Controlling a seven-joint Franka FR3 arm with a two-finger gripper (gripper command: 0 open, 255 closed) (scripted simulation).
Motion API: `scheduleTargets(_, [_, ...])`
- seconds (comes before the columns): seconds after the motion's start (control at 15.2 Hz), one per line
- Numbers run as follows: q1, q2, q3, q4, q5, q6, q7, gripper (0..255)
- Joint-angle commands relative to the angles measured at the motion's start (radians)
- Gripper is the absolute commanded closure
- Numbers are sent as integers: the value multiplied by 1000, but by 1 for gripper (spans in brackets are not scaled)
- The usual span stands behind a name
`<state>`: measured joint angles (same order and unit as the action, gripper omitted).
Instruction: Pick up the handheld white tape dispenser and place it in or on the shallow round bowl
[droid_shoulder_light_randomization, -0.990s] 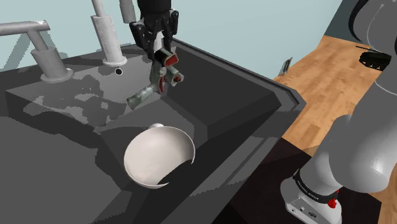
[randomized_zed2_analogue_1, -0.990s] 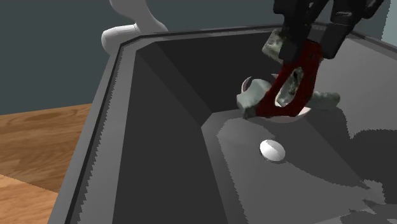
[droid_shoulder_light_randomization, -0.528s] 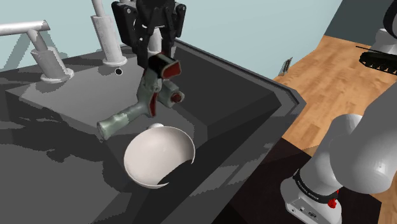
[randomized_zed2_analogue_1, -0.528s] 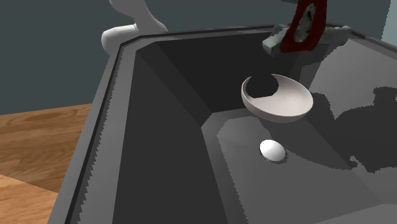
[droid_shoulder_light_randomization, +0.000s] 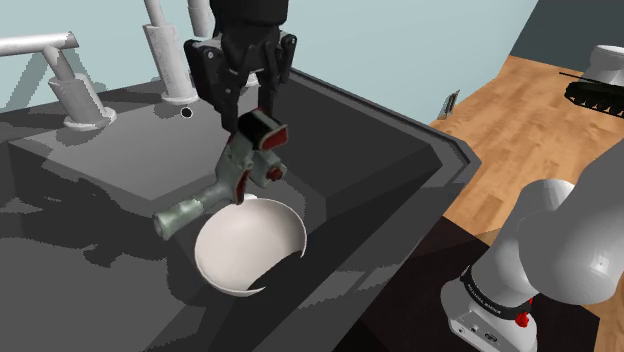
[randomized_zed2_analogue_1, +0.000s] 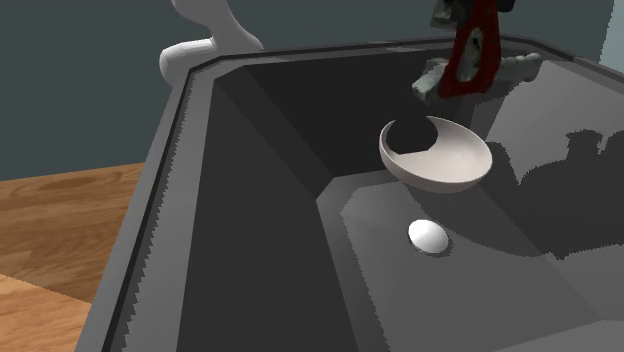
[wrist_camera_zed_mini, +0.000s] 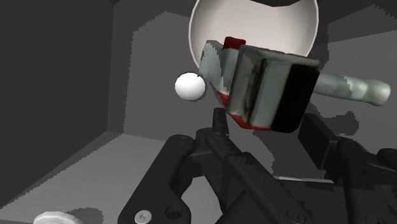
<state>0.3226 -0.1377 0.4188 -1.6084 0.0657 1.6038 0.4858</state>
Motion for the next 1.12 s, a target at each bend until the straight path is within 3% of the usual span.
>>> scheduleTargets(0.0, [0,-14,-2,-40,6,28,-4,255])
scheduleTargets(1.06, [5,-61,-3,-304,28,248,-23,255])
